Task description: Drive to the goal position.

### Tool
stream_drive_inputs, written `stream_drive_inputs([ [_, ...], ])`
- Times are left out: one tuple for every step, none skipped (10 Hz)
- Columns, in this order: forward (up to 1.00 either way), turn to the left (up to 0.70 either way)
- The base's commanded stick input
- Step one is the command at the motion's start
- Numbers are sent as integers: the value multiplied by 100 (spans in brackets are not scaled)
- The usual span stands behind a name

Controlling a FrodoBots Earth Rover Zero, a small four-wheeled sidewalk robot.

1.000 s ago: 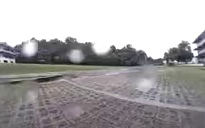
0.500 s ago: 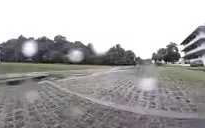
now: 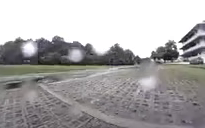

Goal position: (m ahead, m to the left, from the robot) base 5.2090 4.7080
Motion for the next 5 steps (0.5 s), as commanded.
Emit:
stream_drive_inputs([
  [85,0],
  [85,0],
  [85,0],
  [85,0],
  [85,0],
])
